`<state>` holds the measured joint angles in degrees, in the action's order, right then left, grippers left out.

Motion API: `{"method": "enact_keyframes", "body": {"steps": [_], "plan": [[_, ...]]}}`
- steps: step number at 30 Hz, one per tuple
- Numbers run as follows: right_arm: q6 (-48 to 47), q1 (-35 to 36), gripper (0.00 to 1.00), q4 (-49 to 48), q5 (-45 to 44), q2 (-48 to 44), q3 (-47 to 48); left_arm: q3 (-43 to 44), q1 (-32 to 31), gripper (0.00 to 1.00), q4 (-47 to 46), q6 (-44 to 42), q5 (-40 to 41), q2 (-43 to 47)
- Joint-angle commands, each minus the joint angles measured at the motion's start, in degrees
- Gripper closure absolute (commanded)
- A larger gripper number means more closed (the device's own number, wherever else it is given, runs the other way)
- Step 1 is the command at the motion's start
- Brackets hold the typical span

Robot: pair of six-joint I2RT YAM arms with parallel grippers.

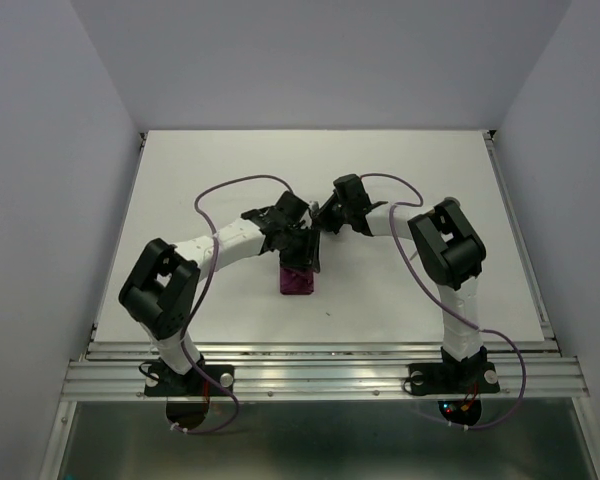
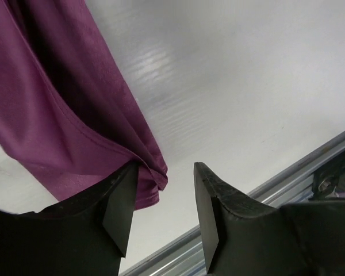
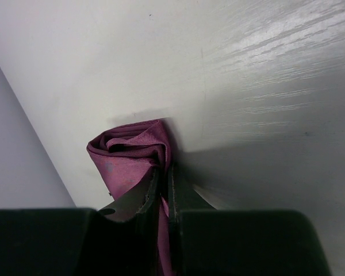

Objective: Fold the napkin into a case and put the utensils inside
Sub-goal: Fold the 2/3-rectangle-folded napkin at the center of the board.

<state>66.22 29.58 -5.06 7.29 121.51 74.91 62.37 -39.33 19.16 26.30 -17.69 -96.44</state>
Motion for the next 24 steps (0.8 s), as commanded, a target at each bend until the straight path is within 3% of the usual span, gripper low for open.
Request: {"method": "enact_keyframes", "body": {"steps": [1, 8, 16, 20, 24], "plan": [[-1.35, -0.49, 0.99, 1.28, -2.54, 0.13, -1.44, 7.41, -0.05, 0.45, 7.2, -4.24, 6.53, 5.82], [-1.53, -0.49, 0.99, 1.19, -2.37, -0.05, -2.14, 8.92, 3.02, 0.51, 6.61, -4.25, 6.19, 9.87], [-2.32, -0.49, 0.99, 1.19, -2.63, -1.1, -2.76, 0.13, 9.45, 0.88, -1.05, 1.29, 5.3, 6.72], [-2.67, -0.49, 1.0, 1.28, -3.25, -2.07, -3.28, -1.2, 9.62, 0.99, -3.16, 2.79, 7.49, 2.85], [-3.2, -0.49, 0.99, 1.19, -3.16, -2.25, -3.37, -1.38, 9.62, 1.0, -4.83, 3.14, 6.54, -1.37]]}}
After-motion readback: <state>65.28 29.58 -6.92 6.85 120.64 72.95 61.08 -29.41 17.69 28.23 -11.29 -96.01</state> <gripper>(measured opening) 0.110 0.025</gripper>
